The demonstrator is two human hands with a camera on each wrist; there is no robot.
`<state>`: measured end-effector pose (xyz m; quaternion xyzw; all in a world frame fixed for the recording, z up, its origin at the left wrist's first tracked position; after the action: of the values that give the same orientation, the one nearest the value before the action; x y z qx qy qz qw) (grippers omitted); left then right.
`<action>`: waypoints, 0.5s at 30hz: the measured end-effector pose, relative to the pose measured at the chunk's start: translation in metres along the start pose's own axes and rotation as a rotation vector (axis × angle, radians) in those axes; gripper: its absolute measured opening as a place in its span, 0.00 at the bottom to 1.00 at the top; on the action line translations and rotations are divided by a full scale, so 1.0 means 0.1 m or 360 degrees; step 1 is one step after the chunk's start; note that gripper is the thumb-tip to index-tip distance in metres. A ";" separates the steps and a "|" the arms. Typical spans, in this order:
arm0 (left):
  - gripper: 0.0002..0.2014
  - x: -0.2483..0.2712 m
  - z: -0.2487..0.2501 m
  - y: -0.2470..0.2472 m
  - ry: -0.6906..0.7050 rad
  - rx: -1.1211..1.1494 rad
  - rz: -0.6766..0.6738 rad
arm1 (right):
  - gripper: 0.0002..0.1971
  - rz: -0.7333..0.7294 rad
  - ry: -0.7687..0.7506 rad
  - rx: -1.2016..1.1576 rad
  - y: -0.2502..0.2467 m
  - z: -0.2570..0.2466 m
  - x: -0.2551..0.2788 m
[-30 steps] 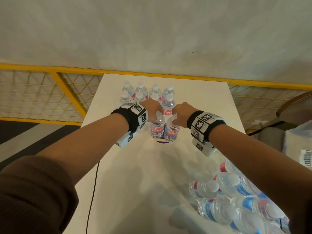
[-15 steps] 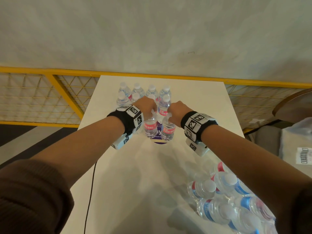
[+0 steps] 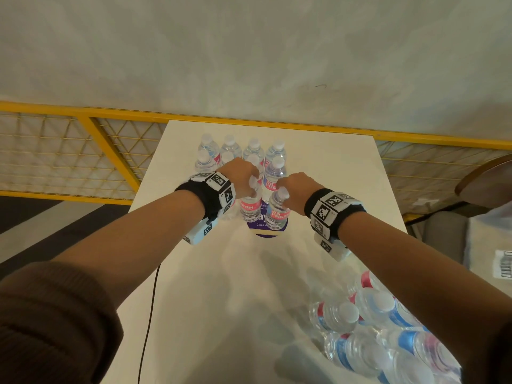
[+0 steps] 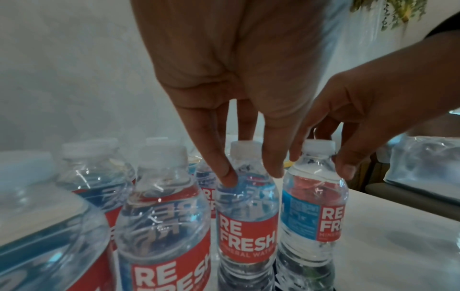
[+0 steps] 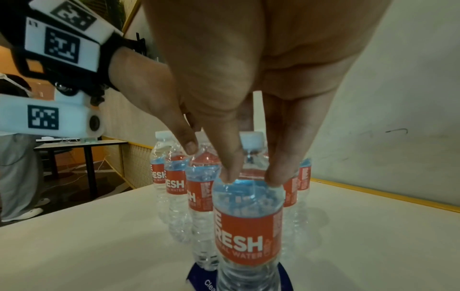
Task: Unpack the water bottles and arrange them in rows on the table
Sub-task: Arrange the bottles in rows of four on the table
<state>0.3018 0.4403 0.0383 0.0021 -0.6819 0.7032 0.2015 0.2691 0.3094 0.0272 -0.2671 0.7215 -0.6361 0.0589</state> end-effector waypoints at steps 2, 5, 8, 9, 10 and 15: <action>0.08 0.00 -0.03 0.00 -0.0026 -0.0009 -0.0010 | 0.12 0.0044 -0.0002 -0.0009 -0.02 0.00 0.01; 0.04 0.00 -0.06 -0.04 -0.0018 -0.0063 -0.0016 | 0.11 0.0074 -0.0016 -0.0012 -0.05 -0.02 -0.03; 0.07 0.01 -0.07 -0.07 0.0025 -0.0104 -0.0039 | 0.10 0.0067 -0.0018 -0.0006 -0.06 -0.03 -0.10; 0.09 0.01 -0.06 -0.07 0.0038 -0.0114 -0.0039 | 0.11 0.0076 -0.0024 0.0005 -0.07 -0.03 -0.13; 0.12 0.01 -0.06 -0.07 0.0048 -0.0126 -0.0037 | 0.11 0.0078 -0.0025 0.0013 -0.08 -0.04 -0.16; 0.11 -0.01 0.00 -0.05 0.0061 -0.0112 -0.0067 | 0.13 0.0082 0.0004 -0.0008 -0.12 -0.06 -0.27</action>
<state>0.3040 0.4402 0.0429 -0.0043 -0.7019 0.6743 0.2293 0.2935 0.3267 0.0330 -0.2477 0.7298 -0.6330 0.0738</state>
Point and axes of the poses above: each hand's wrist, its own x-axis away from the middle knuckle, its own y-axis out of the palm, z = x × y, the point moved 5 cm from there along -x, towards the middle knuckle, and after that the axes turned 12 degrees about -y, right-handed, at the moved point
